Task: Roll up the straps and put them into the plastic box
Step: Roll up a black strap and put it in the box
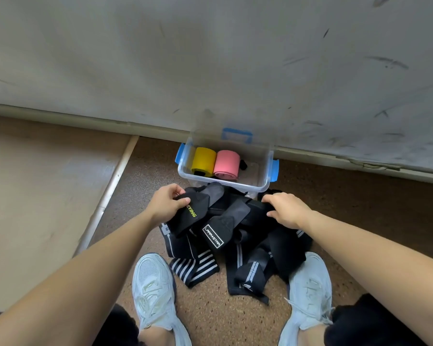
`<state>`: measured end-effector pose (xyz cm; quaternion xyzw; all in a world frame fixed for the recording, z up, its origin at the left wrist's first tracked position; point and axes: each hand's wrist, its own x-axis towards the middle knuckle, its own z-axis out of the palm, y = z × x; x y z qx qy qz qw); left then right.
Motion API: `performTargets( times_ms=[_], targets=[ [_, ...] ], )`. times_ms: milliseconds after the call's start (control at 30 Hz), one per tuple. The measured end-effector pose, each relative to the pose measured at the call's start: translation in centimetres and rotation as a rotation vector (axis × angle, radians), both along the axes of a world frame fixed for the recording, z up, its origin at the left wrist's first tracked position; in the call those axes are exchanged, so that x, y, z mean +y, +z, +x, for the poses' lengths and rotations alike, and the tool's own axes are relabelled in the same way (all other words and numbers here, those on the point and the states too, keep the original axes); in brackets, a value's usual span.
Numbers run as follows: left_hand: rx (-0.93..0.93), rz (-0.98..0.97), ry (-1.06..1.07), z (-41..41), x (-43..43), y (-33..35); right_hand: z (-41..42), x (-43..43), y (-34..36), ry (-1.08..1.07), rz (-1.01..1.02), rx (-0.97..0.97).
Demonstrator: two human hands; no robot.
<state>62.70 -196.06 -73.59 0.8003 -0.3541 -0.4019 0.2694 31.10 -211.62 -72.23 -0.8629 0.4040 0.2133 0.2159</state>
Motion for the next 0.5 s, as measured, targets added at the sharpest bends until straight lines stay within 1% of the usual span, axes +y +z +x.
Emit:
performTargets(
  times_ms=[100, 167, 267, 367, 433, 500],
  targets=[
    [-0.131, -0.029, 0.116, 1.9, 0.5, 2.3, -1.2, -0.6, 0.1, -0.043, -0.015, 0.045],
    [-0.162, 0.018, 0.122, 4.0, 1.4, 3.6, -2.1, -1.0, 0.4, -0.088, -0.019, 0.067],
    [-0.106, 0.093, 0.058, 5.5, 2.7, 4.8, -2.5, -1.3, 0.7, -0.106, -0.027, 0.068],
    [-0.056, 0.084, 0.005, 4.3, 2.0, 4.8, -1.7, -0.9, 1.2, -0.074, -0.099, 0.01],
    [-0.142, 0.104, -0.076, 3.1, 1.1, 4.5, -0.8, -0.4, 1.6, -0.021, -0.149, -0.058],
    [-0.298, 0.157, -0.157, 2.2, 0.6, 4.0, 0.1, 0.4, 1.7, 0.005, -0.14, -0.111]
  ],
)
